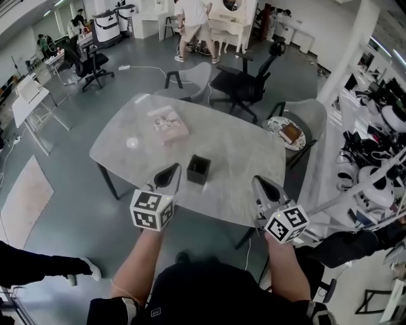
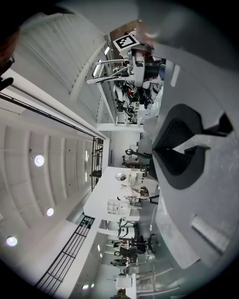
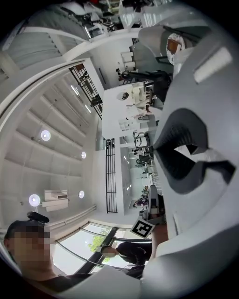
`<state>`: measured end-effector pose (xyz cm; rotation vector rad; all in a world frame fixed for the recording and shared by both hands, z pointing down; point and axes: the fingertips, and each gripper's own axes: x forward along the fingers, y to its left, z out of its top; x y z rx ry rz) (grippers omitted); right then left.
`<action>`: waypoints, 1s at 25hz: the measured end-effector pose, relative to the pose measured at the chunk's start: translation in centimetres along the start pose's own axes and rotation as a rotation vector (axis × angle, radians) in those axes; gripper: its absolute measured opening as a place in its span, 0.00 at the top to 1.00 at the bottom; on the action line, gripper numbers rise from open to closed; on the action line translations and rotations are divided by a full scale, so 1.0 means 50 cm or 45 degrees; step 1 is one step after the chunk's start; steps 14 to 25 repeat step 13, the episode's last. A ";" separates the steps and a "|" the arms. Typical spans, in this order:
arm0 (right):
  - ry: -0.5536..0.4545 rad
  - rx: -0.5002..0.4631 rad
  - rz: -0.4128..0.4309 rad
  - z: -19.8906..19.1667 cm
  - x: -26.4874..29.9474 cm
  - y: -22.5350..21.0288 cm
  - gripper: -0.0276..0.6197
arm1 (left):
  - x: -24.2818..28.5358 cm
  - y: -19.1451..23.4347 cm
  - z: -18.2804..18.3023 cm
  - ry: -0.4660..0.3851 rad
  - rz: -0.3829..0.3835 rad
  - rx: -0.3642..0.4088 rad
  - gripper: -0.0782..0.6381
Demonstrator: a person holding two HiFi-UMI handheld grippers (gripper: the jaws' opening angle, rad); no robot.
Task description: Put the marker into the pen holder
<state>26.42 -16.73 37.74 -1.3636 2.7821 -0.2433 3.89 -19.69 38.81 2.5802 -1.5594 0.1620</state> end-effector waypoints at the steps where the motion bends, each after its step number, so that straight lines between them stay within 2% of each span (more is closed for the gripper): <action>1: 0.002 0.001 0.008 0.000 0.005 0.004 0.96 | 0.001 0.004 0.001 -0.001 0.000 -0.006 0.88; 13: 0.007 0.000 0.075 0.004 0.043 0.049 0.96 | -0.007 0.029 -0.004 0.036 0.000 -0.015 0.88; 25: 0.007 0.000 0.075 0.004 0.043 0.049 0.96 | -0.007 0.029 -0.004 0.036 0.000 -0.015 0.88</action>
